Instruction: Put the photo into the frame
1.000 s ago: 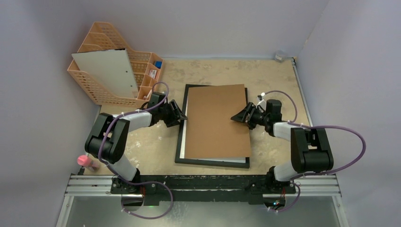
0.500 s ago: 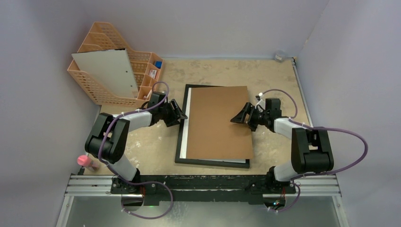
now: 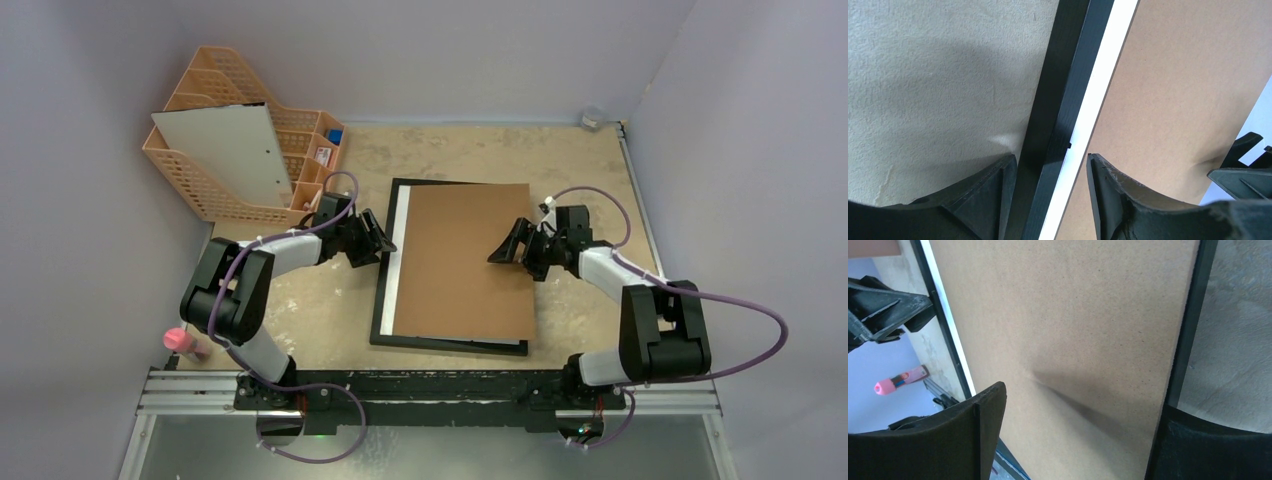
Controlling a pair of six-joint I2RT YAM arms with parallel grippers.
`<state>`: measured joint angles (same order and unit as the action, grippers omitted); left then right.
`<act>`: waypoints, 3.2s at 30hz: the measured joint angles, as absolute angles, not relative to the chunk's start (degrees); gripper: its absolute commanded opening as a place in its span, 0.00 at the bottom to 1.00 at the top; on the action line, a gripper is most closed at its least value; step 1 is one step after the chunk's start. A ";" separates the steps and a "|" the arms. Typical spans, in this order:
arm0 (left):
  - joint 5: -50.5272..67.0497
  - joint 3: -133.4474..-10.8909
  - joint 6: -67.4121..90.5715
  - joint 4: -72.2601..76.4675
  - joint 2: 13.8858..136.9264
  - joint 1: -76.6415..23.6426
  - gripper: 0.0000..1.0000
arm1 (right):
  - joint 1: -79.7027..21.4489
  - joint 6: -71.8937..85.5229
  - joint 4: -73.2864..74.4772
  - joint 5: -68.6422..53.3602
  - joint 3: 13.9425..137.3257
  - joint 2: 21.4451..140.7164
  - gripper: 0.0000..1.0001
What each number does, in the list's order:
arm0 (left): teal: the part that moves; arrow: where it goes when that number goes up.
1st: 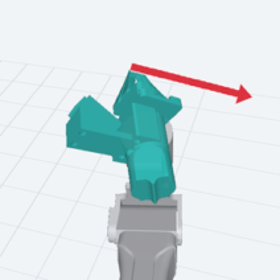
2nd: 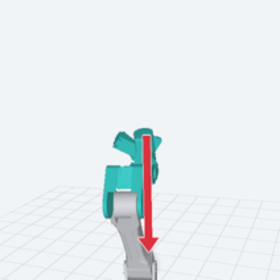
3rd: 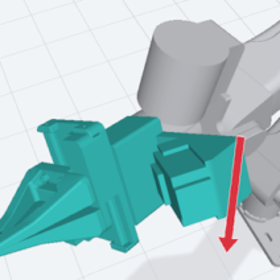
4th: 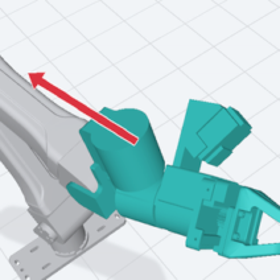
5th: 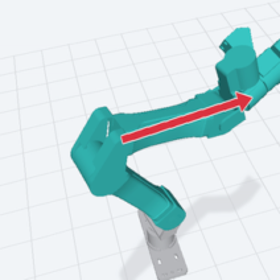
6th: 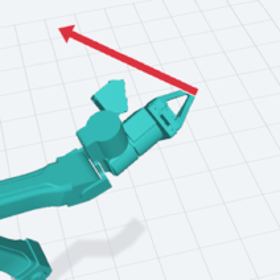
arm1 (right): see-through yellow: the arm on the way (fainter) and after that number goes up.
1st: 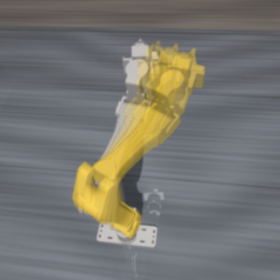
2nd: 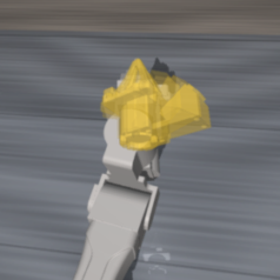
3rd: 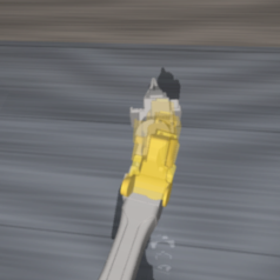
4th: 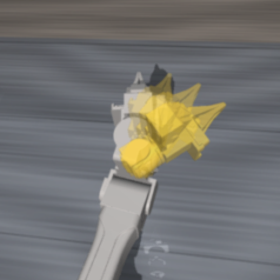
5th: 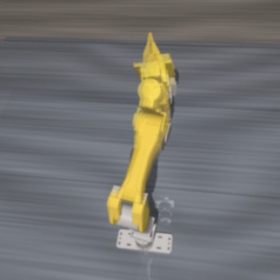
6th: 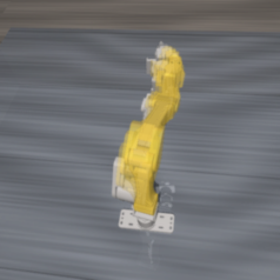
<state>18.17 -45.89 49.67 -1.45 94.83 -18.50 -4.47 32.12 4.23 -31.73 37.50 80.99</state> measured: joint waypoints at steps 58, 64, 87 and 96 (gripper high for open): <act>18.63 -52.10 43.81 -5.89 98.50 -18.50 0.66 | -21.47 40.25 32.93 8.78 62.08 89.58 0.98; 19.42 -52.14 41.76 -5.37 98.56 -18.50 0.68 | -19.35 40.53 27.03 7.25 58.52 88.71 0.97; 17.78 -53.56 40.66 -0.93 100.73 -18.52 0.65 | -8.91 27.62 6.17 -12.84 50.06 92.68 0.91; 19.49 -58.74 41.32 1.54 105.80 -17.45 0.67 | -8.23 25.89 2.72 -12.40 57.30 99.68 0.93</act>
<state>19.49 -58.74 41.32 1.54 105.80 -17.45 -8.23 25.89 2.72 -12.40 57.30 99.68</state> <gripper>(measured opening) 0.656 0.900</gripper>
